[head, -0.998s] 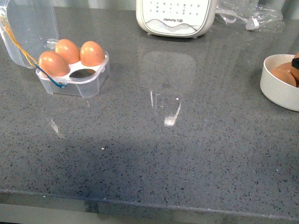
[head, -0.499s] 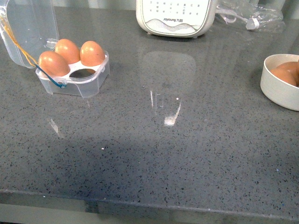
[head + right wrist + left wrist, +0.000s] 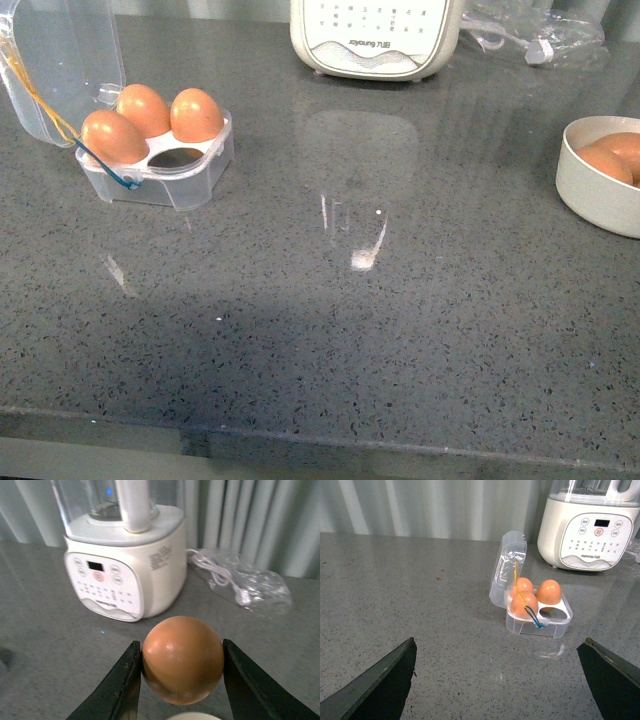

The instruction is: Put egg into box

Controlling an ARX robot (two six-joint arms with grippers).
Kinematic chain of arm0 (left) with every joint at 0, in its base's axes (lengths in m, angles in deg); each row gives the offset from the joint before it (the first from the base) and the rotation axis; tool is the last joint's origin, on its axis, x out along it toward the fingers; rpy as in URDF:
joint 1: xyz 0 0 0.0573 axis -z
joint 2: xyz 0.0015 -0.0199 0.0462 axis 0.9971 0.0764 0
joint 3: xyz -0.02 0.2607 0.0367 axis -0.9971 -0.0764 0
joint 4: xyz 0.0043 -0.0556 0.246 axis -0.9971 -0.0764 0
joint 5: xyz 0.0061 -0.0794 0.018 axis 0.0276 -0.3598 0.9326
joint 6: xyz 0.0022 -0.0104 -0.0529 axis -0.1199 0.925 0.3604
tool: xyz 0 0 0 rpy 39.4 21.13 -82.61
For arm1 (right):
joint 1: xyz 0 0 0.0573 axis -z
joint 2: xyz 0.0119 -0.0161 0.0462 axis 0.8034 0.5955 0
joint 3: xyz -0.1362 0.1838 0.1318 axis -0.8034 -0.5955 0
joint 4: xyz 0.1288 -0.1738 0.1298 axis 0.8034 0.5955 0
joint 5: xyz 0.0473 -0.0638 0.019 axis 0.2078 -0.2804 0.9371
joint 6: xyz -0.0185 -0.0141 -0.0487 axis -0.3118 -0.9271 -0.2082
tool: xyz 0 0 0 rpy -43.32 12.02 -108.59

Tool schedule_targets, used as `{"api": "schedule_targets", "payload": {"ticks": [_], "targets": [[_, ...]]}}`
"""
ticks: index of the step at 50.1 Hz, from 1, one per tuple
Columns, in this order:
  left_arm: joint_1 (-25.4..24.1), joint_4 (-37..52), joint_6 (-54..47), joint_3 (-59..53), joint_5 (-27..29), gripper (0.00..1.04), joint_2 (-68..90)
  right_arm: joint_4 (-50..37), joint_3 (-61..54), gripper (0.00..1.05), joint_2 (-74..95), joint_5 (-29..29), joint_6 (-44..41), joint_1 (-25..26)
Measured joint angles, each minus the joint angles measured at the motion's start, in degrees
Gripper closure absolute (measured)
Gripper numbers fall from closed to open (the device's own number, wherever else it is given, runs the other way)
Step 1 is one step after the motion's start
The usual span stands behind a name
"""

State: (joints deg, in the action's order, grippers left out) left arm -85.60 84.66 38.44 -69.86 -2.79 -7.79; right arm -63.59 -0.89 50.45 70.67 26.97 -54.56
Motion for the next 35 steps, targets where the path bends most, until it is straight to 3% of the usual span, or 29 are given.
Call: {"api": "schedule_targets", "payload": {"ticks": [15, 27, 35], "targets": [[0.0, 0.0, 0.0, 0.0, 0.0, 0.07, 0.0, 3.1, 8.8, 0.65, 7.4, 1.7, 4.1, -14.2], [0.0, 0.0, 0.0, 0.0, 0.0, 0.07, 0.0, 6.2, 10.7, 0.65, 10.6, 10.6, 1.8, -23.1], [0.0, 0.0, 0.0, 0.0, 0.0, 0.07, 0.0, 8.3, 10.0, 0.65, 10.7, 16.0, -3.1, -25.4]]}}
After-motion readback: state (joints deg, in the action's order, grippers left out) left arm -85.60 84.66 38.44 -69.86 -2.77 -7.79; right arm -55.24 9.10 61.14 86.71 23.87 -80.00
